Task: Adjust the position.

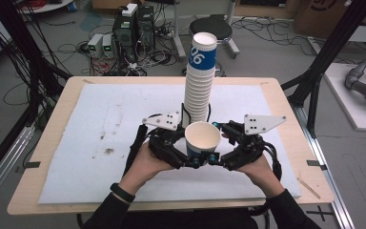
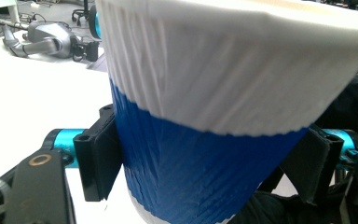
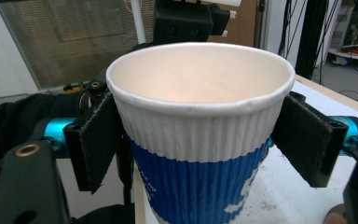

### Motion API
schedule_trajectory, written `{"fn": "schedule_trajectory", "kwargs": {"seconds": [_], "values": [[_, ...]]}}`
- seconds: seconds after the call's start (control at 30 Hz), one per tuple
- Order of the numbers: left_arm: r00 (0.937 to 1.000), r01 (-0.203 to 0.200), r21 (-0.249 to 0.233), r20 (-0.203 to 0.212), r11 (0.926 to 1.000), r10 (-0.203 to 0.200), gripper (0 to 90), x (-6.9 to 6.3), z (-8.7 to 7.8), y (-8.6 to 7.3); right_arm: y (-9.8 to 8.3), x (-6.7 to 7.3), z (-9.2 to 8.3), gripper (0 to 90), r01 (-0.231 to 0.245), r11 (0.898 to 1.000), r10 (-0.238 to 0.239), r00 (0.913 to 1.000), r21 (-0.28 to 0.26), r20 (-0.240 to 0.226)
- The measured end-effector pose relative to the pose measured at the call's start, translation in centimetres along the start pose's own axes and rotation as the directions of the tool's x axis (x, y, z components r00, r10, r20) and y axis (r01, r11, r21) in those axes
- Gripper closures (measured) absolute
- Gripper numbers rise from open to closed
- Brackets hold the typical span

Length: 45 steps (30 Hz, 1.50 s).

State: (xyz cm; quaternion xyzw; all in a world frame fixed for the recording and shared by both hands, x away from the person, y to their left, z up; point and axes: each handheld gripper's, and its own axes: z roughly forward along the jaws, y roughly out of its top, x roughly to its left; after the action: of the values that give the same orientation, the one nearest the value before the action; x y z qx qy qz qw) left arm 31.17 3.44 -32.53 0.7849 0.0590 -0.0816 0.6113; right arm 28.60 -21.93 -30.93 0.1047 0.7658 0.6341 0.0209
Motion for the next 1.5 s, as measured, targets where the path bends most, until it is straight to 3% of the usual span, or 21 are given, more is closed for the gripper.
{"fn": "schedule_trajectory", "kwargs": {"seconds": [0.33, 0.7, 1.5], "values": [[0.9998, -0.006, -0.017, -0.018, 0.9998, 0.006, 23.7, 0.0, -0.9, 0.2, 0.1, -0.3, -1.0, 18.0, 0.006, 1.0, -0.006, 0.9996, -0.025, 0.027], [0.9992, -0.021, -0.041, -0.035, 0.9989, 0.02, 23.8, -0.1, -2.1, 0.9, -0.1, -0.8, -1.8, 18.0, 0.01, 1.0, -0.01, 0.9988, -0.005, 0.048], [0.9986, -0.025, -0.08, -0.047, 0.9965, 0.022, 23.9, -0.4, -2.9, 1.4, -1.5, -1.0, -0.1, 18.0, -0.007, 0.998, 0.006, 0.9996, 0.058, 0.027]]}}
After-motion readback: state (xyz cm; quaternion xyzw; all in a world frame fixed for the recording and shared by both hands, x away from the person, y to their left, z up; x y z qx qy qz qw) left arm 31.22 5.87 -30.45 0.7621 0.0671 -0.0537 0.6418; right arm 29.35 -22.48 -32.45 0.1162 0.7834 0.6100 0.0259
